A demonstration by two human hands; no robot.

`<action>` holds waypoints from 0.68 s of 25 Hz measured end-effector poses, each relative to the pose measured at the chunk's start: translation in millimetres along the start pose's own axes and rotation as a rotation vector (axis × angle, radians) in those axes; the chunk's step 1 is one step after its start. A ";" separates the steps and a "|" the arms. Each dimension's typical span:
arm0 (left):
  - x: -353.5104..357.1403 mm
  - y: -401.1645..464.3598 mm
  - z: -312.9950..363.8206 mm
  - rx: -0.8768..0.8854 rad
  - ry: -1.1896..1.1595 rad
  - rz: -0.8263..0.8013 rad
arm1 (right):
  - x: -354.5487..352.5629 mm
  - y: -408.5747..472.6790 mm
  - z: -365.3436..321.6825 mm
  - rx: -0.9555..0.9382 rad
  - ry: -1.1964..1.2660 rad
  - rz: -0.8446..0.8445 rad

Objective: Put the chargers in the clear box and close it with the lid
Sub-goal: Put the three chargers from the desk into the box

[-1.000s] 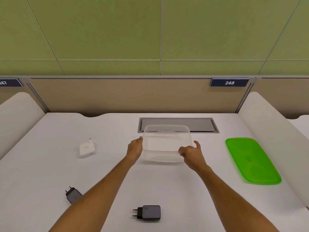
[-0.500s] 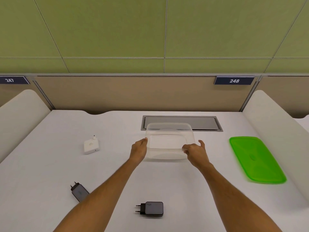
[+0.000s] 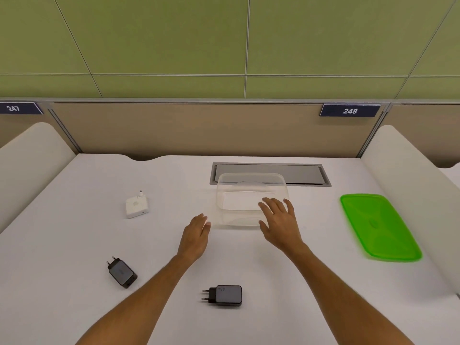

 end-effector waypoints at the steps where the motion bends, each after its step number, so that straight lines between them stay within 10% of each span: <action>1: 5.9 -6.9 -12.2 0.026 0.107 -0.022 | 0.8 -2.5 -7.9 -0.045 -0.001 -0.005; 17: 36.8 -50.1 -59.2 0.127 0.632 -0.037 | 73.0 -74.6 -96.3 -0.178 0.222 -0.686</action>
Point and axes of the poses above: each hand's wrist, its own y-axis towards the middle knuckle, its own x-axis out of the palm, z = x × y, the point moved 4 cm from there along y, towards the middle knuckle, and after that the axes turned 10 degrees about y, right-handed, at the moved point
